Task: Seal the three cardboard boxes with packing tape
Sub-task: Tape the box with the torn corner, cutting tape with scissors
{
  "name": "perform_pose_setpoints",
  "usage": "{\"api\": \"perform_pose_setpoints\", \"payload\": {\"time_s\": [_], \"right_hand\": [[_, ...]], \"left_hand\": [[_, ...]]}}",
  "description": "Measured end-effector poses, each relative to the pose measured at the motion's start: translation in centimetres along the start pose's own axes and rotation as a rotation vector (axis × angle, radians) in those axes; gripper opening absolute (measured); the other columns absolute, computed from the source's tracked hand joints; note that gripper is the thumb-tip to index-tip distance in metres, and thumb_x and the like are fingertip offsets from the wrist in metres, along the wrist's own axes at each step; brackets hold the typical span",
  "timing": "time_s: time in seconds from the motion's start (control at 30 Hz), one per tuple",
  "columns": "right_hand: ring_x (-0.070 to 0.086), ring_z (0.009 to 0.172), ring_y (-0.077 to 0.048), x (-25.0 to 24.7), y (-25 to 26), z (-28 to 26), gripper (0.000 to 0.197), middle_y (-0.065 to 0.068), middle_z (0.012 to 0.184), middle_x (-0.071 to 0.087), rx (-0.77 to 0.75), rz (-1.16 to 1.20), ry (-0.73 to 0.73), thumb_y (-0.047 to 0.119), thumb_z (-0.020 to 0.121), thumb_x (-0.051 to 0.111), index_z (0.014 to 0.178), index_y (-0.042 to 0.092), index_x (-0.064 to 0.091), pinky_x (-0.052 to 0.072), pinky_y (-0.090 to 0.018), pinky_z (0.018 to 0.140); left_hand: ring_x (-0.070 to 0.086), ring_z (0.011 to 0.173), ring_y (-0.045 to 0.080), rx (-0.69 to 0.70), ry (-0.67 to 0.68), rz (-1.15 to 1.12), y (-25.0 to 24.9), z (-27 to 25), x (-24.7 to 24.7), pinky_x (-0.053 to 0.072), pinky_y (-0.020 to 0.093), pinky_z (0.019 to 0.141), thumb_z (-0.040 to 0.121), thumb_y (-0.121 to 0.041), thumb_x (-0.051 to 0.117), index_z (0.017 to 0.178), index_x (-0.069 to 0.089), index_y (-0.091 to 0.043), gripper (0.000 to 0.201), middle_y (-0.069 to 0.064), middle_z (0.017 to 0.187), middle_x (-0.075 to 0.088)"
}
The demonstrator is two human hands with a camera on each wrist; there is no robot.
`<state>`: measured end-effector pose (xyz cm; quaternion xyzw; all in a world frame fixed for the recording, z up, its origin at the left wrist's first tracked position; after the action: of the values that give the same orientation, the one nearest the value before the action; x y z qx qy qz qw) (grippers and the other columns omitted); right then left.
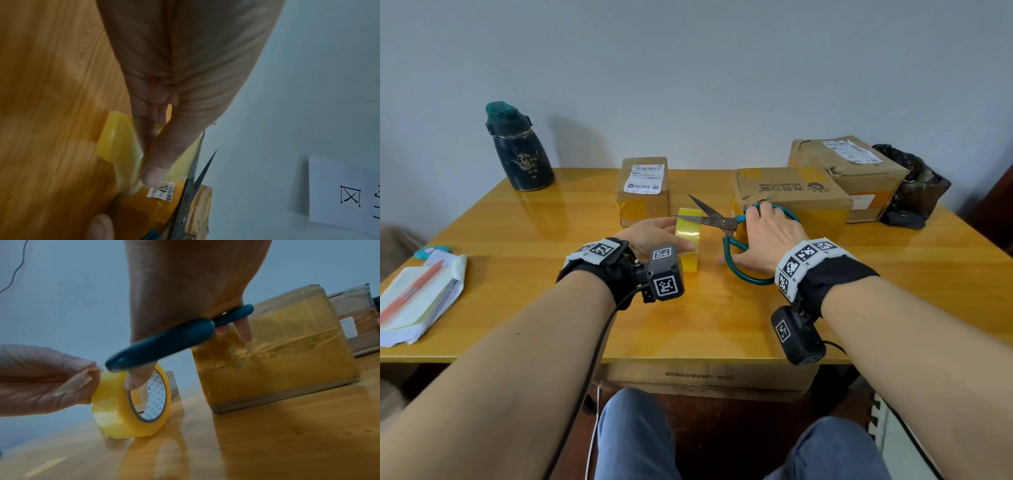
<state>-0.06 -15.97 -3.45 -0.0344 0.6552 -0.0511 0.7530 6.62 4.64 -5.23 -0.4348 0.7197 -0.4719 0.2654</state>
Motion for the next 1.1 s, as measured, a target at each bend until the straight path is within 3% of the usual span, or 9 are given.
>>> {"api": "perform_pose_setpoints", "payload": {"time_s": [0.13, 0.27, 0.43, 0.5, 0.57, 0.63, 0.83, 1.0, 1.1], "right_hand": [[0.052, 0.094, -0.025, -0.1, 0.0, 0.1, 0.089, -0.009, 0.111, 0.049, -0.007, -0.027, -0.003, 0.084, 0.068, 0.050, 0.118, 0.011, 0.042, 0.040, -0.032, 0.066], [0.052, 0.087, -0.023, -0.2, 0.1, 0.2, 0.086, -0.008, 0.106, 0.053, -0.022, -0.058, -0.007, 0.084, 0.070, 0.047, 0.116, 0.011, 0.043, 0.041, -0.032, 0.066], [0.053, 0.061, -0.015, -0.3, -0.3, 0.1, 0.080, 0.002, 0.074, 0.054, -0.014, -0.082, 0.056, 0.084, 0.075, 0.038, 0.111, 0.012, 0.042, 0.040, -0.029, 0.054], [0.049, 0.055, -0.012, -0.4, -0.4, 0.1, 0.077, 0.004, 0.068, 0.051, -0.016, -0.114, 0.065, 0.084, 0.077, 0.035, 0.104, 0.012, 0.042, 0.035, -0.028, 0.051], [0.047, 0.056, -0.013, -0.5, -0.4, 0.0, 0.074, 0.004, 0.067, 0.048, -0.024, -0.127, 0.057, 0.083, 0.078, 0.033, 0.099, 0.013, 0.044, 0.035, -0.029, 0.052], [0.049, 0.059, -0.015, -0.6, -0.6, -0.1, 0.071, 0.005, 0.067, 0.045, -0.035, -0.137, 0.044, 0.082, 0.080, 0.032, 0.095, 0.014, 0.045, 0.037, -0.030, 0.055], [0.051, 0.064, -0.017, -0.7, -0.9, 0.0, 0.069, 0.005, 0.065, 0.043, -0.081, -0.157, 0.014, 0.078, 0.082, 0.034, 0.096, 0.012, 0.049, 0.037, -0.030, 0.059], [0.052, 0.071, -0.020, -0.2, -1.3, -0.2, 0.069, 0.001, 0.081, 0.053, -0.090, -0.114, 0.020, 0.075, 0.084, 0.037, 0.104, 0.011, 0.052, 0.040, -0.031, 0.064], [0.053, 0.069, -0.020, -0.1, -1.3, -0.3, 0.069, 0.002, 0.075, 0.052, -0.079, -0.118, 0.018, 0.075, 0.084, 0.037, 0.106, 0.011, 0.051, 0.040, -0.031, 0.062]], "left_hand": [[0.061, 0.116, 0.026, 0.002, 0.013, 0.080, 0.2, 0.4, 0.0, 0.038, 0.046, 0.109, 0.026, -0.017, 0.098, 0.137, 0.050, -0.018, 0.121, 0.003, 0.126, 0.065], [0.061, 0.116, 0.025, 0.007, -0.008, 0.134, 0.1, 0.3, 0.3, 0.040, 0.047, 0.107, 0.039, -0.012, 0.091, 0.135, 0.052, -0.019, 0.104, 0.003, 0.129, 0.063], [0.053, 0.126, 0.024, -0.005, 0.014, 0.205, 0.0, 0.4, 0.4, 0.038, 0.046, 0.108, 0.055, -0.007, 0.087, 0.145, 0.039, -0.022, 0.103, 0.003, 0.143, 0.050], [0.053, 0.126, 0.023, -0.020, 0.021, 0.223, 0.1, 0.4, 0.4, 0.038, 0.047, 0.107, 0.046, -0.015, 0.093, 0.147, 0.036, -0.027, 0.116, 0.002, 0.144, 0.050], [0.054, 0.126, 0.023, -0.024, 0.027, 0.238, 0.3, 0.9, 0.2, 0.039, 0.048, 0.107, 0.027, -0.028, 0.098, 0.146, 0.036, -0.032, 0.135, 0.000, 0.143, 0.051], [0.053, 0.126, 0.023, -0.028, 0.037, 0.246, 0.5, 1.5, -0.1, 0.038, 0.048, 0.108, 0.020, -0.032, 0.099, 0.146, 0.036, -0.033, 0.141, 0.000, 0.144, 0.050], [0.052, 0.127, 0.025, -0.034, 0.034, 0.209, 0.5, 1.6, -0.2, 0.038, 0.049, 0.109, 0.027, -0.024, 0.098, 0.146, 0.038, -0.031, 0.133, 0.003, 0.144, 0.049], [0.049, 0.130, 0.023, -0.053, 0.051, 0.238, 1.2, 2.4, -0.9, 0.037, 0.049, 0.110, 0.026, -0.030, 0.101, 0.147, 0.034, -0.034, 0.138, 0.000, 0.148, 0.045], [0.051, 0.128, 0.023, -0.064, 0.028, 0.238, 1.0, 1.9, -0.7, 0.037, 0.049, 0.110, 0.029, -0.025, 0.098, 0.146, 0.035, -0.032, 0.134, -0.001, 0.145, 0.048]]}}
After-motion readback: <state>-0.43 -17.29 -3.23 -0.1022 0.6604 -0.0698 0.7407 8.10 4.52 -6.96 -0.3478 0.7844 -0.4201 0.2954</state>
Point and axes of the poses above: each hand's wrist, its own z-axis towards the middle knuckle, its own x-axis out of the palm, y = z × x, the point moved 1 cm from there along z, towards the middle knuckle
